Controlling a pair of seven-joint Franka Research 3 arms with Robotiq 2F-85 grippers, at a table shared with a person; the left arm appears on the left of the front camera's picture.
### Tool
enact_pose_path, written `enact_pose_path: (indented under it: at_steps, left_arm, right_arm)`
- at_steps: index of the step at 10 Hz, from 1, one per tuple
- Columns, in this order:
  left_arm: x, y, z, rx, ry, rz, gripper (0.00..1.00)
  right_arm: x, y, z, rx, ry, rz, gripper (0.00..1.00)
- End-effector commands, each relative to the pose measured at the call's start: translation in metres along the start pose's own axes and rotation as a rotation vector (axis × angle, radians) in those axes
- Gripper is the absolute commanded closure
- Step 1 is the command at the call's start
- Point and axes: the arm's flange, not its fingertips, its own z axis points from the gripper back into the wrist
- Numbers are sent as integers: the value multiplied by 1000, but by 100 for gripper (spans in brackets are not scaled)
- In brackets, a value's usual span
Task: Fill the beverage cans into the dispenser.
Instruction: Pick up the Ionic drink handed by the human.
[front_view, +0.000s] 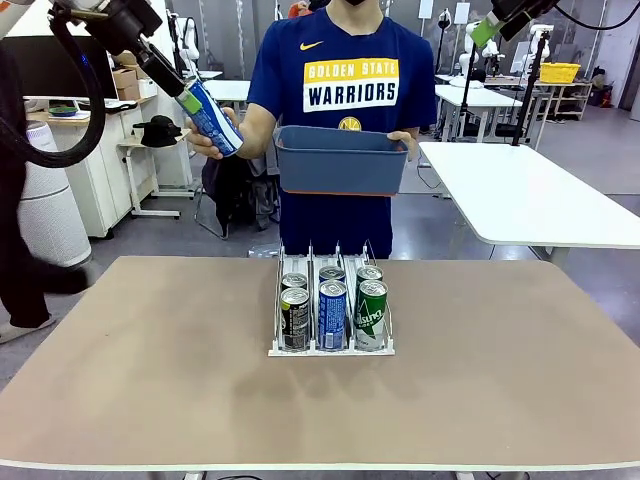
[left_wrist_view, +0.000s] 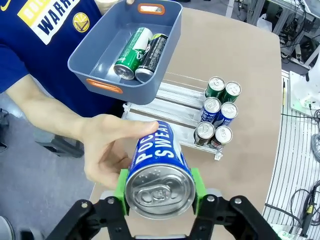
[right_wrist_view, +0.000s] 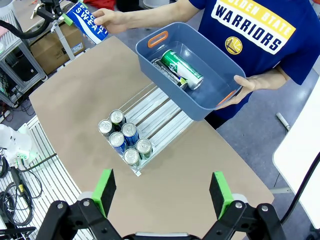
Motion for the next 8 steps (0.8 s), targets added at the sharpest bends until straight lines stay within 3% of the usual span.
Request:
enact_pose_path:
  at_steps: [1, 5, 6, 8]
  left_arm:
    - [-2, -1, 1, 24, 10, -3, 100]
    - [-2, -3, 5, -12, -10, 1, 100]
    - [0, 0, 1, 5, 4, -3, 62]
    - [0, 0, 1, 5, 4, -3, 62]
  right_arm:
    - [0, 1, -1, 16, -11, -13, 0]
    - [0, 1, -1, 16, -11, -13, 0]
    - [0, 1, -1, 16, -11, -13, 0]
    - [0, 1, -1, 16, -11, -13, 0]
